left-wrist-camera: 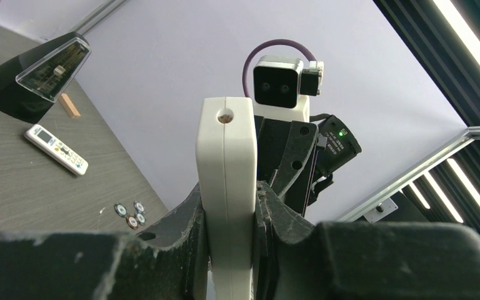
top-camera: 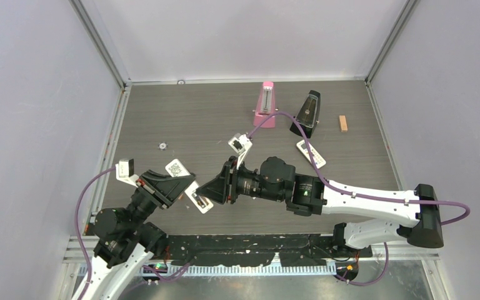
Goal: Load the batteries into the remote control
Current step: Load the battery into the remote control.
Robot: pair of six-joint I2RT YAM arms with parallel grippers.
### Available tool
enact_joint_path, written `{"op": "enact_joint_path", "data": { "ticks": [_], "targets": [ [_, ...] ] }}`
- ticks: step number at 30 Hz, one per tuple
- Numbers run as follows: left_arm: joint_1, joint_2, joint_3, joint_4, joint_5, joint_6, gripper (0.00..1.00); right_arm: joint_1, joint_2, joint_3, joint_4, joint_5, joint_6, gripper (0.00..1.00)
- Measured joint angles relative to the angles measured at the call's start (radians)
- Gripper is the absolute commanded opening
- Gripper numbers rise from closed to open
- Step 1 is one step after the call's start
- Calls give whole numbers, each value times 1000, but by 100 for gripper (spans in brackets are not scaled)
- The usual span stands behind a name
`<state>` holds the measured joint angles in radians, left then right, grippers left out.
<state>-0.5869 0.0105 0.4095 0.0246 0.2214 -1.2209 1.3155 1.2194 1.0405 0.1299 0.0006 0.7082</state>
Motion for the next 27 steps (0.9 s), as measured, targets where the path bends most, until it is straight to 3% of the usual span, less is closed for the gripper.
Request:
{"op": "enact_joint_path", "data": {
  "ticks": [14,27],
  "targets": [
    [0,0,18,-12,0,20,0,-4,12,15,2,-40,-40,17],
    [0,0,22,-35,11,31,0,-4,16,22,-25,-67,-75,23]
  ]
}}
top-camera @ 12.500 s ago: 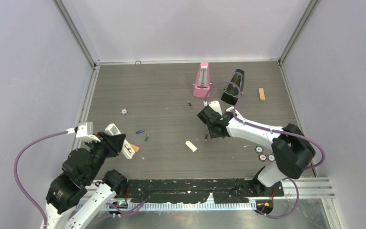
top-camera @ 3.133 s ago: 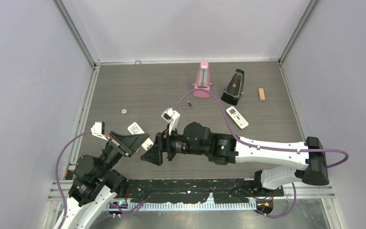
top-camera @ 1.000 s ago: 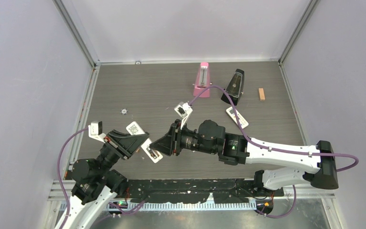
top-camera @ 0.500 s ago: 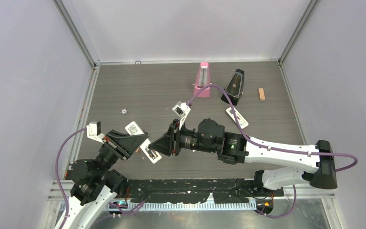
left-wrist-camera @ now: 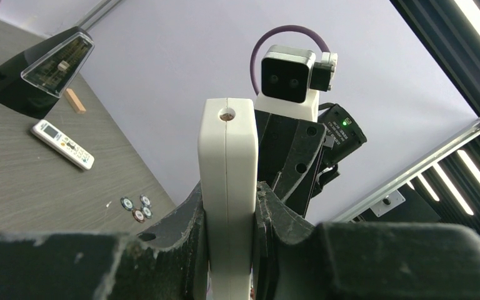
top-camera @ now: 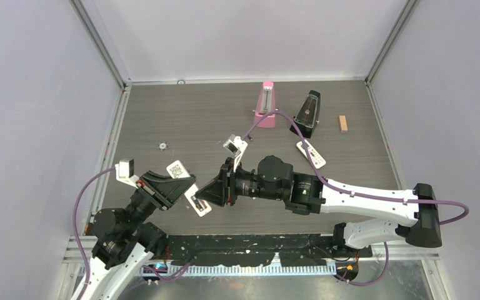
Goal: Load the batteries into the remote control
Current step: Load the battery into the remote control.
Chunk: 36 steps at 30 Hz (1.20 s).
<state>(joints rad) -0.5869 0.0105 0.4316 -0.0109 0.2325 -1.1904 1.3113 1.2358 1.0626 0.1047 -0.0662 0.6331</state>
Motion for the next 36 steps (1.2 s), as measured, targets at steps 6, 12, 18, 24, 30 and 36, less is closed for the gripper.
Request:
{"op": "enact_joint_path", "data": {
  "ticks": [6,12,18,24,30,36],
  "targets": [
    [0,0,0,-13,4,4,0,0,0,0,-14,-4,-15,24],
    [0,0,0,-24,7,13,0,0,2,0,-24,-7,-31,26],
    [0,0,0,-35,8,21,0,0,9,0,-29,-5,-34,37],
    [0,0,0,-47,6,21,0,10,13,17,-99,24,-40,47],
    [0,0,3,-65,3,23,0,18,13,29,-140,67,-44,52],
    [0,0,12,-75,-8,23,0,25,-11,15,-160,96,-37,68]
  ]
}}
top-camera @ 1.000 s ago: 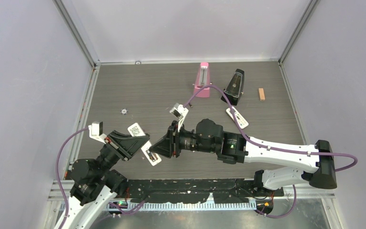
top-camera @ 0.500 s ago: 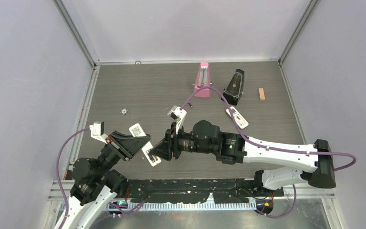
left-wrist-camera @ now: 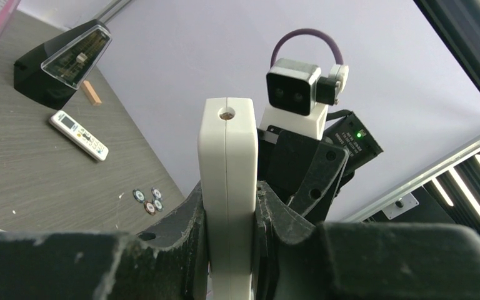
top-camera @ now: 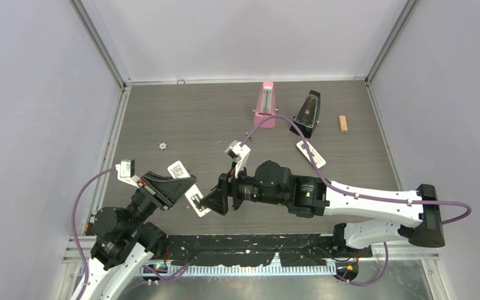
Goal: Load the batteries into the remote control
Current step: Load the battery into the remote control.
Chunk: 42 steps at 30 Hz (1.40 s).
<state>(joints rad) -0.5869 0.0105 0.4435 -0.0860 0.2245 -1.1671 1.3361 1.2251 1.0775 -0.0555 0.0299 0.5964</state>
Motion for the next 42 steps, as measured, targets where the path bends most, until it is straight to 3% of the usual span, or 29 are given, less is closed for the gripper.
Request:
{"op": "enact_joint_path", "data": {
  "ticks": [13,21,27,30,34,36,42],
  "targets": [
    [0,0,12,-2,-16,1,0,3,-60,-51,48,-77,11,70],
    [0,0,12,-22,-17,18,0,4,10,-50,73,-127,23,32],
    [0,0,13,-23,-16,19,0,3,12,-49,77,-142,46,22],
    [0,0,13,-23,-16,19,0,3,12,-49,77,-145,50,27],
    [0,0,13,-23,-16,20,0,3,12,-49,78,-145,57,59],
    [0,0,13,-24,-17,19,0,3,12,-49,87,-144,64,66],
    [0,0,13,-29,-19,22,0,3,10,-49,109,-140,69,75]
  ]
}}
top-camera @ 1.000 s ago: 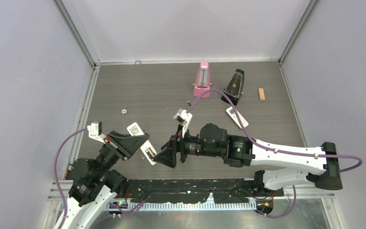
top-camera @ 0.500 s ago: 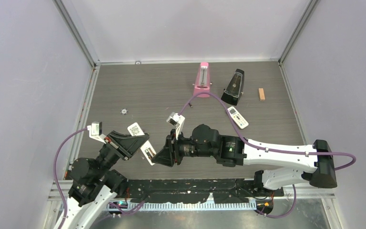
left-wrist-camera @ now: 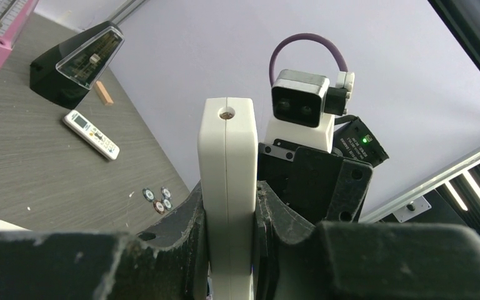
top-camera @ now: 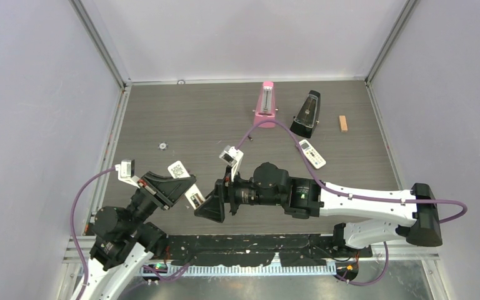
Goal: Load the batteries into the remote control
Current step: Load the battery into the remote control, then pick up the battery from the center of the board.
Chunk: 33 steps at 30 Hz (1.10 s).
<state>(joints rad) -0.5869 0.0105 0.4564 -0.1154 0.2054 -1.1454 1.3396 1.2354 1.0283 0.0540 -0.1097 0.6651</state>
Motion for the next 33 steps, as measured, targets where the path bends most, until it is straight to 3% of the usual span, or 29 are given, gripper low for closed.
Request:
{"op": "enact_joint_path", "data": {
  "ticks": [9,19,27,33],
  "targets": [
    [0,0,19,-126,-41,56,0,-20,-66,-51,-14,50,19,77],
    [0,37,194,-466,-305,257,0,-128,-52,-56,-141,201,14,69],
    [0,173,289,-661,-562,412,0,-139,358,175,-254,332,-14,62],
    [0,168,333,-728,-641,458,0,-138,671,420,-295,394,-37,59]
  ]
}}
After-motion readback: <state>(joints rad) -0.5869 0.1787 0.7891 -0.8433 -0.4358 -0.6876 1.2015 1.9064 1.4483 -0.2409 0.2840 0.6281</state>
